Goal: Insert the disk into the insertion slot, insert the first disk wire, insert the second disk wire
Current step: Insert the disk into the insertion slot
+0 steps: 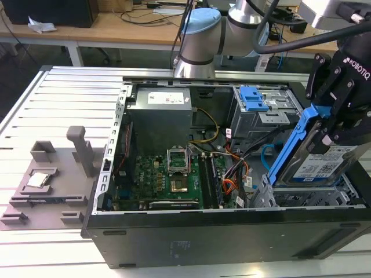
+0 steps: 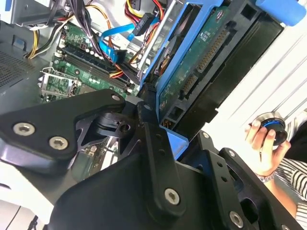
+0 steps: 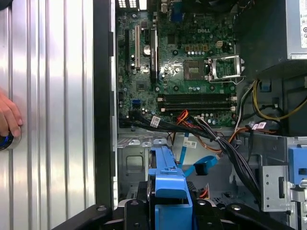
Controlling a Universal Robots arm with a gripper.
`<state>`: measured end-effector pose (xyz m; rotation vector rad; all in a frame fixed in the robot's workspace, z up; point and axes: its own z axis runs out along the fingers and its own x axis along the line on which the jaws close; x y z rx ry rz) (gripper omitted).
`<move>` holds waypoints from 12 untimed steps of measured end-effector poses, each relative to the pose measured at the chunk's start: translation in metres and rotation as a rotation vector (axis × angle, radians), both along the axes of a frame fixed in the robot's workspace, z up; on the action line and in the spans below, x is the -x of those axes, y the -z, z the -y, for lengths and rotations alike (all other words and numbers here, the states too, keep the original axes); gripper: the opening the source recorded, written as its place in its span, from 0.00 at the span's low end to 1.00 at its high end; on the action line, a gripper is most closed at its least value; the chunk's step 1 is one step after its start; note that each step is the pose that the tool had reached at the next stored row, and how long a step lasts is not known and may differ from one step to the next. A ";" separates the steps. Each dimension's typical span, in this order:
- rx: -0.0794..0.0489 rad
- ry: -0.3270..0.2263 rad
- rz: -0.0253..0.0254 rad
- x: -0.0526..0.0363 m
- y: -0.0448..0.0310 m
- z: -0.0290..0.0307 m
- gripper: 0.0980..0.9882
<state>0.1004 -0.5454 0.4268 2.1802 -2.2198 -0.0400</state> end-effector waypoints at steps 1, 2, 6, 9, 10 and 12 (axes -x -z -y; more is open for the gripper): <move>0.000 0.000 0.0000 0.0000 0.0018 0.0000 0.30; 0.000 0.000 0.0000 0.0000 0.0031 0.0000 0.30; 0.000 0.000 0.0000 0.0001 0.0131 0.0000 0.30; 0.000 0.000 0.0000 0.0001 0.0184 0.0000 0.30; 0.000 0.000 0.0000 0.0001 0.0198 0.0000 0.30; 0.000 0.000 0.0000 0.0001 0.0226 0.0000 0.30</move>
